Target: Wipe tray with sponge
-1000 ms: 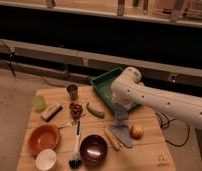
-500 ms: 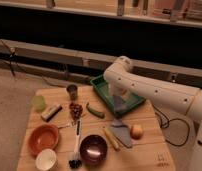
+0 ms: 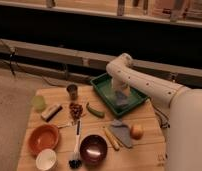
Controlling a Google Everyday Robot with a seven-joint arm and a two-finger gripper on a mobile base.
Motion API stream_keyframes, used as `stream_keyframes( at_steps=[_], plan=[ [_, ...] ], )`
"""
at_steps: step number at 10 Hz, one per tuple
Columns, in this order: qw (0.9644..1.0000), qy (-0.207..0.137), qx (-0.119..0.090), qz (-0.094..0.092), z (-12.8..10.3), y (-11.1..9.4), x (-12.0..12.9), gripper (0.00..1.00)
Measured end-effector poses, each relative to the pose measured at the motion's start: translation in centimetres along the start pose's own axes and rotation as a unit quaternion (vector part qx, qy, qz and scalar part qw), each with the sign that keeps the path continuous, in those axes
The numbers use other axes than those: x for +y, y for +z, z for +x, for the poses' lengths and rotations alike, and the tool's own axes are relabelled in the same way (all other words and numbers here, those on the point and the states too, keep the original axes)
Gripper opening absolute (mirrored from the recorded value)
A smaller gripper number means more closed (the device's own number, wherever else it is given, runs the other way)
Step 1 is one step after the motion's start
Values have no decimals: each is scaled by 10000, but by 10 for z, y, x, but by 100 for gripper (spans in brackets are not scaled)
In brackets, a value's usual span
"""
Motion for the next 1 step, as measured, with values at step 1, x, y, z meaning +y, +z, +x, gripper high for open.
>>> stream_keyframes(
  at_steps=[1],
  plan=[
    [10000,7,-42,-14,6,8,1,0]
  ],
)
